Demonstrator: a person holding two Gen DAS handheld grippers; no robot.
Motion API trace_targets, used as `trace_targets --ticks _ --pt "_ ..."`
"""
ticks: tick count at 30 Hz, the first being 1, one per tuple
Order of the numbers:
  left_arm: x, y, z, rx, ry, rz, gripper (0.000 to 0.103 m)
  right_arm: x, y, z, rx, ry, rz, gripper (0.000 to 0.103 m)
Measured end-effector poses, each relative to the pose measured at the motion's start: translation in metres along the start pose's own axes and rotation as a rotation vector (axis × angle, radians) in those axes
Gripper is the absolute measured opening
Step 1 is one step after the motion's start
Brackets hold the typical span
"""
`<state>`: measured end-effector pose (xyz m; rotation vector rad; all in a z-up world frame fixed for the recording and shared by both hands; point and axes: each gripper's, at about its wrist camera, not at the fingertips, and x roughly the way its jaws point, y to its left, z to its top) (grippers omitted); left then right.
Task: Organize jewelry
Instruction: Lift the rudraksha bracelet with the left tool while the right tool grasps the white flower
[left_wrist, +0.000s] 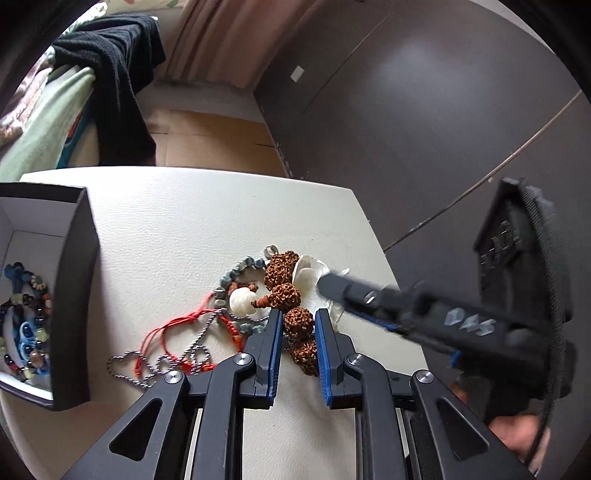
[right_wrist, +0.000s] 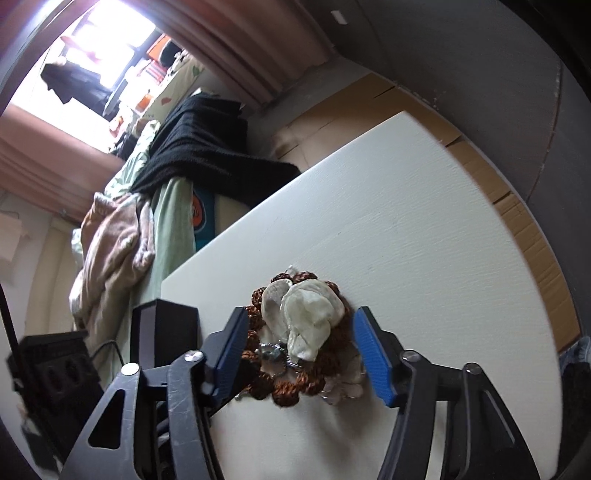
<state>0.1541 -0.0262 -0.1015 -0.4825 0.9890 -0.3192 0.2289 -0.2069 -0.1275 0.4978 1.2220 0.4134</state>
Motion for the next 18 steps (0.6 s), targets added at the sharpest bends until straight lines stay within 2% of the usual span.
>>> trace_targets --ticks 1,2,3,4,8,10,18 --pt "-0.002 0.002 0.000 -0.007 0.000 -0.007 0.018 0.004 0.001 -0.002 -0.005 0.016 0.001 0.046" --pt "-0.004 0.003 0.000 -0.011 -0.002 -0.011 0.018 0.008 0.003 -0.003 -0.007 0.032 0.002 0.030" --pt "-0.005 0.003 0.000 -0.014 -0.004 -0.011 0.018 0.012 0.003 -0.005 -0.008 0.047 0.009 0.009" --pt "-0.009 0.004 0.000 -0.014 -0.011 0.000 0.018 0.015 0.004 -0.007 -0.009 0.060 0.019 0.004" --pt "-0.020 0.008 -0.002 -0.029 -0.031 0.010 0.018 0.000 0.013 -0.011 -0.044 0.006 0.036 0.003" --pt "-0.028 0.009 -0.003 -0.036 -0.047 0.008 0.018 -0.016 0.017 -0.012 -0.053 -0.032 0.077 0.003" --pt "-0.077 0.012 -0.008 -0.062 -0.161 -0.024 0.018 -0.062 0.018 -0.025 -0.069 -0.126 0.146 0.003"
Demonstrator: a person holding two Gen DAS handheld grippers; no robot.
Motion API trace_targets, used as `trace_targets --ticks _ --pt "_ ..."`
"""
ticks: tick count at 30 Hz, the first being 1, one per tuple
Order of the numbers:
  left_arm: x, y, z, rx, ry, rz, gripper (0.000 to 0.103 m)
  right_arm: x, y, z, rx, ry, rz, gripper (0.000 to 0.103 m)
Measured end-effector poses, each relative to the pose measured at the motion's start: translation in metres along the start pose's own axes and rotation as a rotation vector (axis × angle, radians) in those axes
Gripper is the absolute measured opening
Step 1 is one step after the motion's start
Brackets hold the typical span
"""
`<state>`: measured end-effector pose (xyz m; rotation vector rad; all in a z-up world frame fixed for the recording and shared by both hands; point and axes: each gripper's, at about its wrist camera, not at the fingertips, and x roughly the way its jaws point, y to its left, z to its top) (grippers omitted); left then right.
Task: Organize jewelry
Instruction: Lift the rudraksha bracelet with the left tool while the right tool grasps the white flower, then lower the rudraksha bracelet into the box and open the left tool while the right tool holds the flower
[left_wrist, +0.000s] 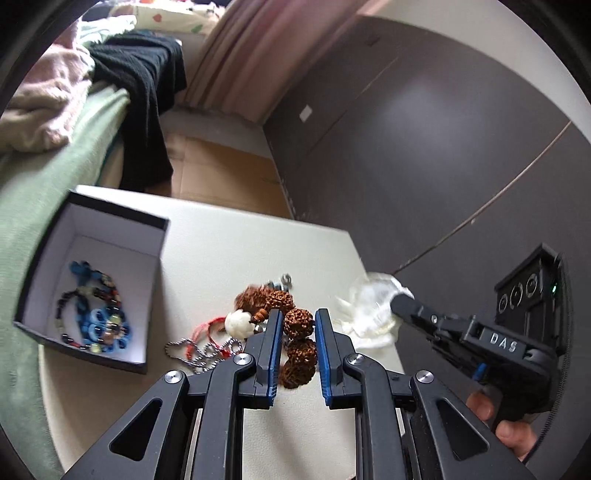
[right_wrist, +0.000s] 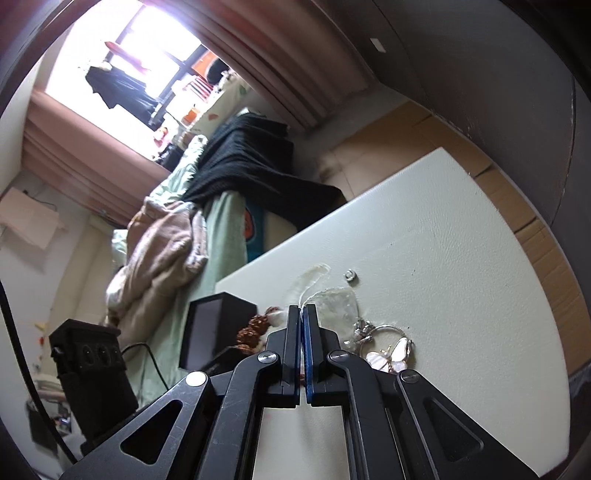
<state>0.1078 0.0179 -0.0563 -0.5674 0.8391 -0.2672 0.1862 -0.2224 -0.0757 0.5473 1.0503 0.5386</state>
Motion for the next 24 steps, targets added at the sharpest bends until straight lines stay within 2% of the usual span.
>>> trace_targets --ticks 9,18,24 --pt "-0.046 0.015 0.010 -0.033 -0.132 -0.022 0.018 -0.021 0.009 -0.006 -0.019 -0.051 0.028 0.003" --pt "-0.077 0.044 0.022 -0.081 -0.250 0.066 0.018 -0.010 0.018 -0.008 -0.034 -0.036 0.035 0.003" --pt "-0.060 0.055 0.023 -0.082 -0.228 0.128 0.018 0.001 0.021 -0.007 -0.041 -0.021 0.033 0.003"
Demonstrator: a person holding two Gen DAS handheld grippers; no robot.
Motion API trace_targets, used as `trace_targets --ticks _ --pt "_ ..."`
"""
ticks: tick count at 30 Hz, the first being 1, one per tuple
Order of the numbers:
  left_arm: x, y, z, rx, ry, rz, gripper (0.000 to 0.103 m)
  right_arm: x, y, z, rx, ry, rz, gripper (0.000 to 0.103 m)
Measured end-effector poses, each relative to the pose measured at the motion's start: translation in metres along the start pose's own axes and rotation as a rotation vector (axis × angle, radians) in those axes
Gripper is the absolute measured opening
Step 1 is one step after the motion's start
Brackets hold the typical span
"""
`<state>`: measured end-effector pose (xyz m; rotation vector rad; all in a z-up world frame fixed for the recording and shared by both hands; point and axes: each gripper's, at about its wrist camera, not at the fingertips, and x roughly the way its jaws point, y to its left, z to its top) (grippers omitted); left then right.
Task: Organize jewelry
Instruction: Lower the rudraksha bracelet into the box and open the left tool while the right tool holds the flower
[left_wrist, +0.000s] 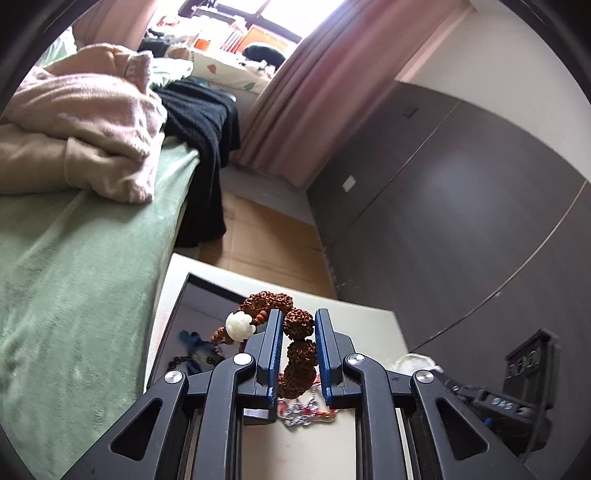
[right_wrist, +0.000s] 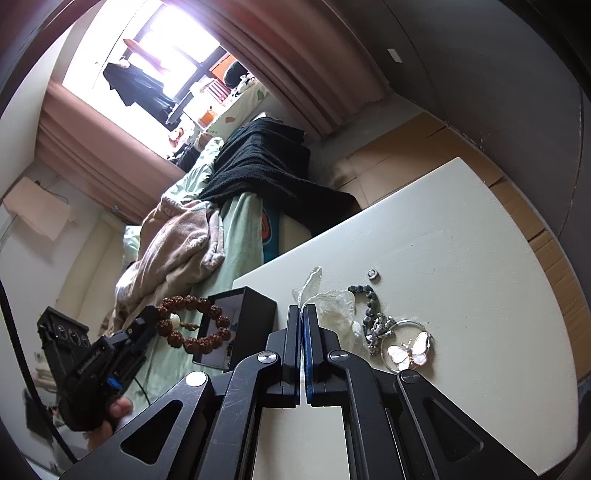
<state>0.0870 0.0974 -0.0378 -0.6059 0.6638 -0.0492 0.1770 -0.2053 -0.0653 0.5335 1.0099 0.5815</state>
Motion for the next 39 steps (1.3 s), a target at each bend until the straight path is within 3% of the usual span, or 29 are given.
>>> trace_targets --ticks 6,8,10,12,33,34,35,36,37,39 --pt "0.020 0.013 -0.002 -0.056 0.033 0.039 0.020 0.009 -0.001 0.004 0.013 0.009 0.010 0.003" --pt "0.024 0.021 -0.001 -0.090 0.071 0.083 0.030 0.011 0.001 0.005 0.015 0.011 0.019 0.003" --pt "0.023 0.029 -0.002 -0.128 0.082 0.094 0.054 0.014 0.004 0.004 0.012 0.013 0.038 0.003" --pt "0.014 0.034 -0.002 -0.149 0.057 0.103 0.061 0.017 0.012 0.003 -0.003 0.014 0.060 0.003" --pt "-0.036 0.056 0.007 -0.190 -0.036 0.103 0.063 0.056 0.118 -0.014 -0.167 -0.019 0.277 0.004" --pt "-0.035 0.056 0.008 -0.193 -0.036 0.103 0.063 0.058 0.122 -0.016 -0.182 -0.039 0.289 0.006" --pt "-0.035 0.057 0.008 -0.194 -0.034 0.101 0.063 0.063 0.124 -0.018 -0.200 -0.044 0.283 0.027" --pt "-0.034 0.057 0.008 -0.193 -0.032 0.101 0.063 0.072 0.126 -0.020 -0.213 -0.015 0.256 0.068" --pt "-0.033 0.056 0.008 -0.192 -0.028 0.101 0.063 0.082 0.124 -0.021 -0.213 0.036 0.222 0.081" --pt "-0.031 0.054 0.008 -0.190 -0.024 0.097 0.063 0.087 0.114 -0.023 -0.180 0.043 0.204 0.082"
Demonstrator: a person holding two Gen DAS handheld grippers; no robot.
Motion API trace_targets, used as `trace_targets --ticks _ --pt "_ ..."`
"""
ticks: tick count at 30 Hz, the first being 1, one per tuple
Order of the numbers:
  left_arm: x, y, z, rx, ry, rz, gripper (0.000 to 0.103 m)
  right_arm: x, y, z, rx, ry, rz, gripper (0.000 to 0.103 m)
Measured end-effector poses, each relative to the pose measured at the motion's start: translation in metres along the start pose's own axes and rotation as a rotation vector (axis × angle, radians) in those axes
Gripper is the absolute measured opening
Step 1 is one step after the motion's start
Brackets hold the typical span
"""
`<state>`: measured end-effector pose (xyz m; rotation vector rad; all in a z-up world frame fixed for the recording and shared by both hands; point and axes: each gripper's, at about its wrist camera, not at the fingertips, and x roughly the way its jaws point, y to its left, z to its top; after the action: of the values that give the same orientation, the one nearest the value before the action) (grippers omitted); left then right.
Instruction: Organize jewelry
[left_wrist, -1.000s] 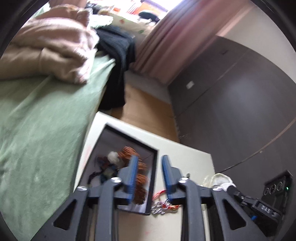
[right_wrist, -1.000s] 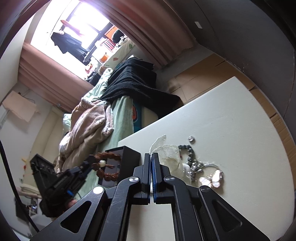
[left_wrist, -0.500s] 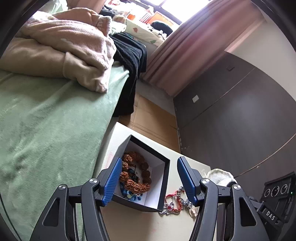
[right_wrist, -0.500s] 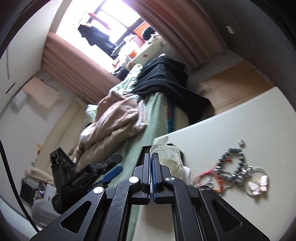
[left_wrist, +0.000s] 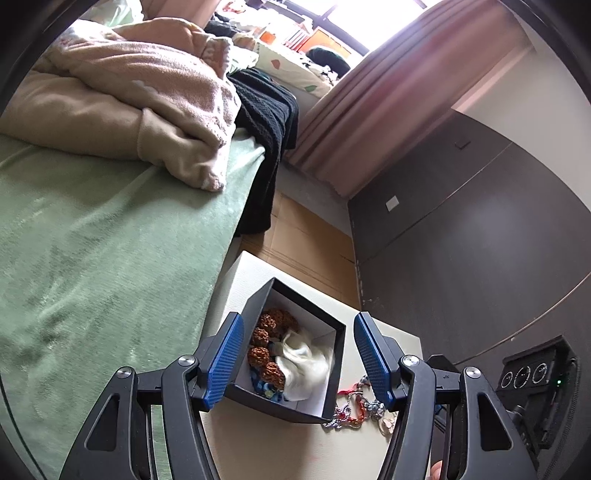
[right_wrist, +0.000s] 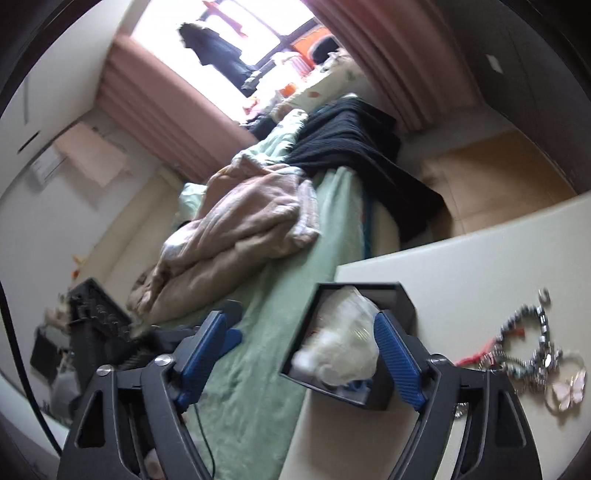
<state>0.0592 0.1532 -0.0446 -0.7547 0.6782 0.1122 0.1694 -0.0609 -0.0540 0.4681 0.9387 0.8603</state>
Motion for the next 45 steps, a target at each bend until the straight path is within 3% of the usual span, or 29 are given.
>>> trace_targets --ticks 10,18,29,32,37,45 --pt "0.010 -0.022 -0.011 0.055 0.023 -0.014 0.063 -0.048 -0.032 0.006 0.052 -0.036 -0.103 0.082" --pt "0.023 -0.054 -0.032 0.158 0.058 -0.023 0.063 -0.090 -0.059 0.005 0.098 -0.049 -0.209 0.082" --pt "0.055 -0.098 -0.076 0.316 0.163 -0.016 0.063 -0.118 -0.089 0.004 0.142 -0.029 -0.290 0.082" --pt "0.061 -0.112 -0.088 0.355 0.176 -0.029 0.057 -0.125 -0.098 0.004 0.166 -0.031 -0.312 0.082" --pt "0.083 -0.130 -0.109 0.379 0.253 -0.051 0.034 -0.143 -0.117 0.003 0.232 -0.040 -0.330 0.082" --pt "0.123 -0.149 -0.135 0.386 0.362 -0.052 0.030 -0.162 -0.146 0.003 0.319 -0.029 -0.341 0.082"
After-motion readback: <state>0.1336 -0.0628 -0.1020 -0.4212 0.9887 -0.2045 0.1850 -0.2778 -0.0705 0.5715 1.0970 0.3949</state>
